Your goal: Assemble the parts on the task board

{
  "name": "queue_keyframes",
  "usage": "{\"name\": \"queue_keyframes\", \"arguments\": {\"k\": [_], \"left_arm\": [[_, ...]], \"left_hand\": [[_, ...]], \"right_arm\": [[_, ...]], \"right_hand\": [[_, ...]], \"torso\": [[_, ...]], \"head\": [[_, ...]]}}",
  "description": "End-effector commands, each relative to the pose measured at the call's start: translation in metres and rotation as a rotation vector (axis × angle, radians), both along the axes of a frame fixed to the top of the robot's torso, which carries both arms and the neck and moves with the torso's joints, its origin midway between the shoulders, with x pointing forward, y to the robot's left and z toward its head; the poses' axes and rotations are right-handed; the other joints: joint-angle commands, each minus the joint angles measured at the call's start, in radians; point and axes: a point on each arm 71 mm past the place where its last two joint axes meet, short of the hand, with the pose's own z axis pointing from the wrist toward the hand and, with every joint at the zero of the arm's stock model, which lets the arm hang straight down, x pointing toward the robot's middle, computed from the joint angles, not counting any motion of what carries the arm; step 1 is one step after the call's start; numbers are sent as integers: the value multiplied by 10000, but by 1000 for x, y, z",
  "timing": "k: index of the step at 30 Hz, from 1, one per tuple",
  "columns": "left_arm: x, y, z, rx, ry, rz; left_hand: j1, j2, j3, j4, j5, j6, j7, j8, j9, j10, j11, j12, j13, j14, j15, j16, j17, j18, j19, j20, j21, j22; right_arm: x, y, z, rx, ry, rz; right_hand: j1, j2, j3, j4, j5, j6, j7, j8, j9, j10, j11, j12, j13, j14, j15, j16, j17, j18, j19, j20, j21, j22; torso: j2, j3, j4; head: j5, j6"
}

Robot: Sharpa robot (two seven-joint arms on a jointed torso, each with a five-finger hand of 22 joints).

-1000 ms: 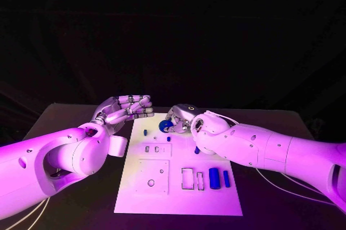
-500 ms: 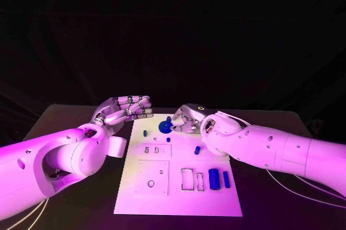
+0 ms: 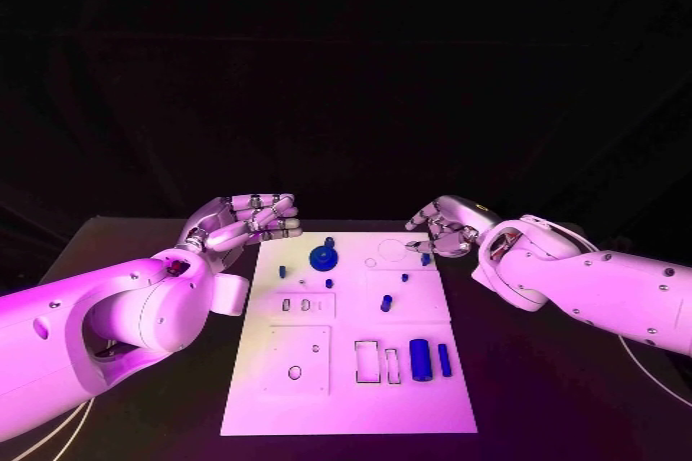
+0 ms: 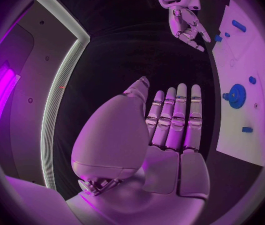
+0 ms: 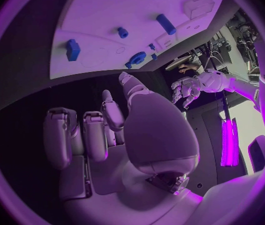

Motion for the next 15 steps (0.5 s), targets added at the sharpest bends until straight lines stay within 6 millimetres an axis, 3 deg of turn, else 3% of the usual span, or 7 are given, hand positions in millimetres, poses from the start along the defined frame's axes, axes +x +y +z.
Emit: {"name": "queue_keyframes", "arguments": {"k": [1,9,15], "left_arm": [[0,-2,1,-109,-51,-229],[2,-1,1,-103,-50,-210],[2,-1,0,-101,-46,-207]], "left_hand": [[40,4,-37,-21,-52,-20,18,-32,-7,-66,25,-58,-15,41,47,-41,14,125,74,25,36,-16],[41,5,-37,-21,-51,-19,17,-32,-7,-64,24,-59,-15,40,47,-43,14,125,73,26,35,-17],[42,6,-37,-21,-51,-17,15,-32,-6,-62,23,-59,-15,40,47,-45,15,124,73,26,34,-19]], "right_arm": [[-5,-10,-4,415,618,605],[-6,-33,-20,187,941,227],[-1,-40,-29,-25,1098,42]], "right_hand": [[168,-47,7,-102,-67,-14,5,-73,-16,-124,4,-94,-87,660,-28,-42,1021,133,-70,9,-78,1271],[251,-141,-54,-160,-93,-212,69,-185,-60,-231,59,-227,-206,642,13,-81,955,150,-125,35,-153,1214],[265,-166,-91,-166,-109,-295,91,-215,-77,-260,81,-261,-236,637,31,-91,939,156,-143,49,-179,1195]], "torso": [[-17,41,-44],[-5,44,-57],[-12,23,-27]], "head": [[-50,-18],[-66,-55],[-115,-70]]}}
